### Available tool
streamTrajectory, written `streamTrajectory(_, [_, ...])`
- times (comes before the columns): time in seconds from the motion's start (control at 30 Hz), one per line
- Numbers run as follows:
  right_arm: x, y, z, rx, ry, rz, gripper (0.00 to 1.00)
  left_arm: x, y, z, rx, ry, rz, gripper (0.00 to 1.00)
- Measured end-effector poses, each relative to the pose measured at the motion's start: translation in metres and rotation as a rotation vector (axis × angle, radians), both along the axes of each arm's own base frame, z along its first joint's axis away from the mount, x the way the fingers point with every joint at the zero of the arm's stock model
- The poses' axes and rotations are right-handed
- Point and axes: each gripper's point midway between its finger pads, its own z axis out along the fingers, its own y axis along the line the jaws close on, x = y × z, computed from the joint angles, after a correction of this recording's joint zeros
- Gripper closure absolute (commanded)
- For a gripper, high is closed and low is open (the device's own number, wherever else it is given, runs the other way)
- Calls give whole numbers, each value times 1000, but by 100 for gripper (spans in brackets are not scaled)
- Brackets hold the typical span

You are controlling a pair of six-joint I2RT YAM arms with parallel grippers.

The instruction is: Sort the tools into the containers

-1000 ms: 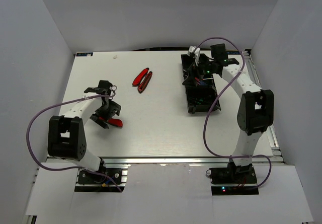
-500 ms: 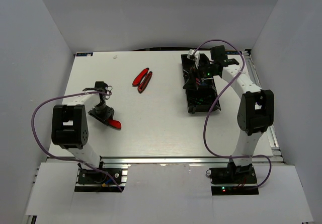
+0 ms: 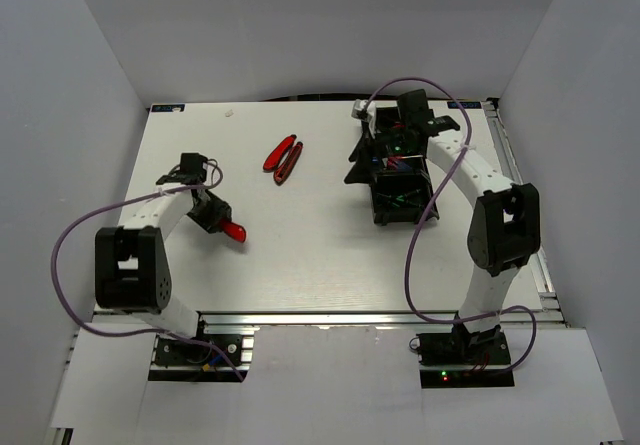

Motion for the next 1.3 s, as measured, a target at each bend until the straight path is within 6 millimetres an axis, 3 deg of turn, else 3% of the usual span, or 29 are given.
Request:
streamTrajectory(0.13, [-12,27,14,27,90,-19,11,31,-33,52,-153,-301,-140,100])
streamTrajectory(0.23, [-15,50,28,24,139,-60,10,42,-60,93,-259,-508,-238,100])
streamTrajectory(0.37, [-19,82,43,31,205,-111,11,53,-92,124,-345,-652,-335,100])
streamTrajectory(0.67, [-20,108,23,-26,354,-253,11,64,-150,138,-422,-696,-464,100])
streamTrajectory(1.07, [-38,134,21,-43,367,-272,26,80,-166,159,-451,-753,-476,100])
streamTrajectory(1.3, [-33,139,10,-53,376,-298,36,78,-175,162,-476,-756,-477,100])
